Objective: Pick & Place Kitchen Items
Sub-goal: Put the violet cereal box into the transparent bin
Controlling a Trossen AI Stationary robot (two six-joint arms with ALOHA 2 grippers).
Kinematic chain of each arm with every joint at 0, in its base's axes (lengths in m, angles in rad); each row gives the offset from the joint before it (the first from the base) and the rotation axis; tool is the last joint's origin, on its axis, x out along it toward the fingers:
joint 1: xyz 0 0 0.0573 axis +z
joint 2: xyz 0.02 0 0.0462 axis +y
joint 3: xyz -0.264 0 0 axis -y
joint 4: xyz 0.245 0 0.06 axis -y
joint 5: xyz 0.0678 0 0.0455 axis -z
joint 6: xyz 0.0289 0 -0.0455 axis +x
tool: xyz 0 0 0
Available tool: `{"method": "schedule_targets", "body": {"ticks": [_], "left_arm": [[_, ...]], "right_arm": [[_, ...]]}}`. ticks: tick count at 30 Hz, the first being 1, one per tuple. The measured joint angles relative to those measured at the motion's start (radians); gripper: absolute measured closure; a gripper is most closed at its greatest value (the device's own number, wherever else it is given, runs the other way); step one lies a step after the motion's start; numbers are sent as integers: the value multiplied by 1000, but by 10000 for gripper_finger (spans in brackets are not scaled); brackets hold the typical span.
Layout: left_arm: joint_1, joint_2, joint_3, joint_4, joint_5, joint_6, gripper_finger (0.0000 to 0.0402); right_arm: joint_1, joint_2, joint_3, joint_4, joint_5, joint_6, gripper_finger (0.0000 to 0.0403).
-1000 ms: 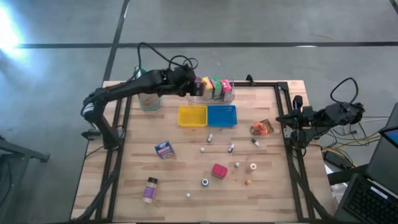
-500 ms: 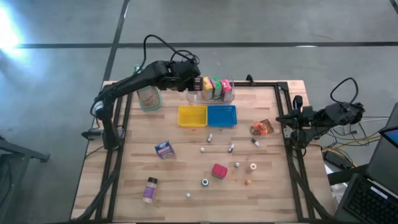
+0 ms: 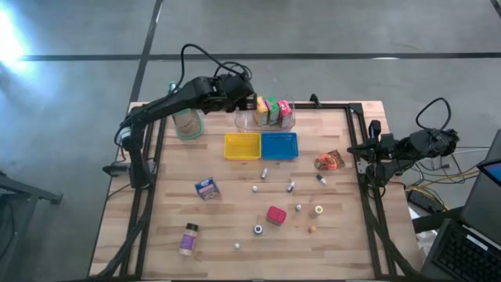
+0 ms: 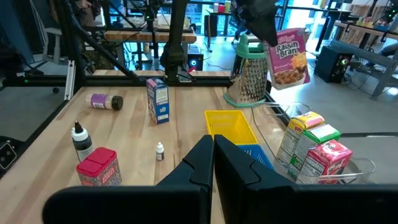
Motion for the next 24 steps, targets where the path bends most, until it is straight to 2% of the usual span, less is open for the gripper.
{"method": "schedule_targets", "body": {"ticks": [12,19,24], "left_arm": [[0,0,-28,65,18,-82,218],[-9,0,-31,78,51,-270,218],[-13,-1,-38,87,63,-294,218]], "right_arm": [[0,0,0,0,0,1,394],[0,0,0,0,0,1,394],[0,0,0,0,0,1,394]]}}
